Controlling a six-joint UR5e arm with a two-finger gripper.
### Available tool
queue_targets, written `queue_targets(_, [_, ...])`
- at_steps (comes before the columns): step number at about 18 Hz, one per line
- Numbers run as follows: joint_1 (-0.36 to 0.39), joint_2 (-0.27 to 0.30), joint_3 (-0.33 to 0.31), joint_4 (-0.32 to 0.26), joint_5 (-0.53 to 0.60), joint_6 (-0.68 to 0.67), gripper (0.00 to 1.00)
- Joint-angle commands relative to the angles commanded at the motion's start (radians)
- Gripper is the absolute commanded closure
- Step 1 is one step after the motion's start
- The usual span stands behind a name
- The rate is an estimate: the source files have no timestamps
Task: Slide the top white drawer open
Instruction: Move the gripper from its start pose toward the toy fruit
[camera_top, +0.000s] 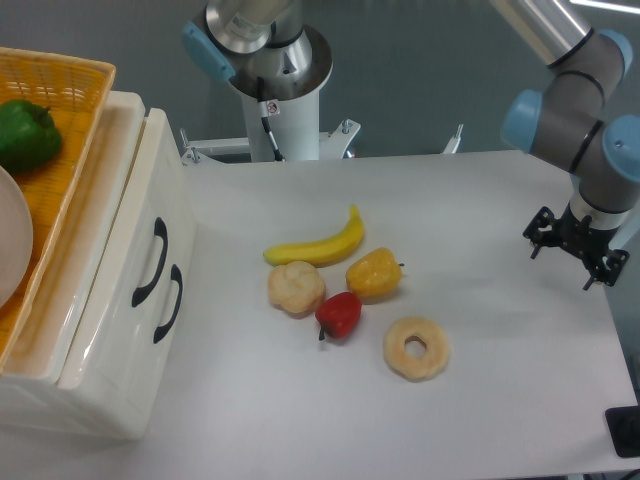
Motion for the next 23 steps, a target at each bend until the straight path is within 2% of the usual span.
queue_targets(2, [-0.008,0.005,-0.006,-0.008,0.006,-0.015,0.00])
queue_targets(5, [-0.023,0.020,-0.022,-0.002,0.009,-0.155,0.00])
queue_targets(7, [-0.031,0.028,-0.012,0.002,0.008,-0.183,0.00])
queue_targets(10, [-0.034,0.064,-0.032,0.002,-0.012,-0.258,0.00])
queue_targets(11, [-0.035,0.075,-0.037,0.000,-0.012,-0.317,0.00])
queue_targets(13, [-0.041,0.103,-0.040,0.000,-0.012,-0.537,0.00])
queue_targets(15, [-0.073,0.135,-0.066,0.003,-0.014,-0.658,0.00])
queue_targets(19, [-0.156,0.158,-0.100,0.002,-0.005,-0.678,0.00])
queue_targets(23, [-0.221,0.213,-0.123,-0.012,0.001,-0.795,0.00])
